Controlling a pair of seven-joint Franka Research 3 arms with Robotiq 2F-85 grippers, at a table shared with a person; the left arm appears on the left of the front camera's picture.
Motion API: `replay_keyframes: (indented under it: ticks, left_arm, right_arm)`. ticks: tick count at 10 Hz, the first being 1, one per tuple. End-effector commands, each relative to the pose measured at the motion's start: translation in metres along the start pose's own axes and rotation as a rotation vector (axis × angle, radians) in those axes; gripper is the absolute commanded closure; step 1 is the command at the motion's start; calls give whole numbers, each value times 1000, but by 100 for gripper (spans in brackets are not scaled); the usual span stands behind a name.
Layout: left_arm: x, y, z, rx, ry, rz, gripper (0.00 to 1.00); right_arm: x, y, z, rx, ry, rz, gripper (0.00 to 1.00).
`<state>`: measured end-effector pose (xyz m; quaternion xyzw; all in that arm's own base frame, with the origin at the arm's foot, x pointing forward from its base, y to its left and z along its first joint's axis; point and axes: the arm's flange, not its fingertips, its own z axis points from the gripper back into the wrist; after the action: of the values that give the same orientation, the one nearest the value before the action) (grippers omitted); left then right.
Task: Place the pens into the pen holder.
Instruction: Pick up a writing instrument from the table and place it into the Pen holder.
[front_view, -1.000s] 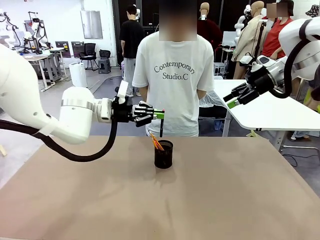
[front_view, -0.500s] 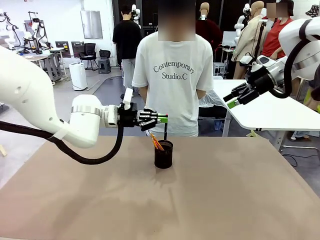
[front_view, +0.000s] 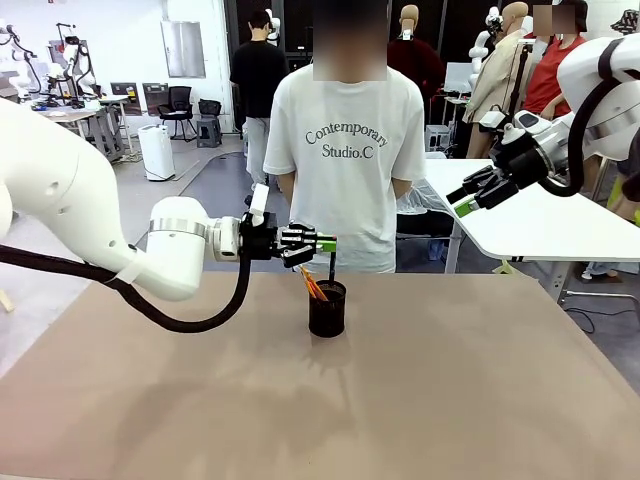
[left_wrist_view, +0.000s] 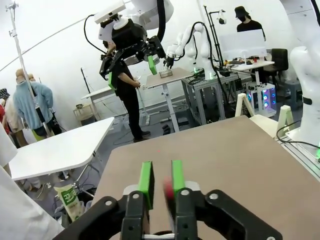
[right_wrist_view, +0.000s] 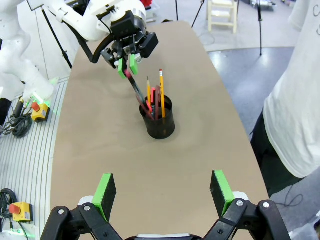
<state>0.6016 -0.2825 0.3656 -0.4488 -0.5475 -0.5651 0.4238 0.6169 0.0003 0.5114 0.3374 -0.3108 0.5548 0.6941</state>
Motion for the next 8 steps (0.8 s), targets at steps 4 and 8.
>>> replay_keyframes:
  ticks: [4,8]
  left_arm:
    - [4,3,3,9,-46,-19,0]
    - [8,2,4,-14,-45,-23,0]
  right_arm:
    - [2,1,1,-2,-1,3,0]
    - [2,1,1,-2,-1,3,0]
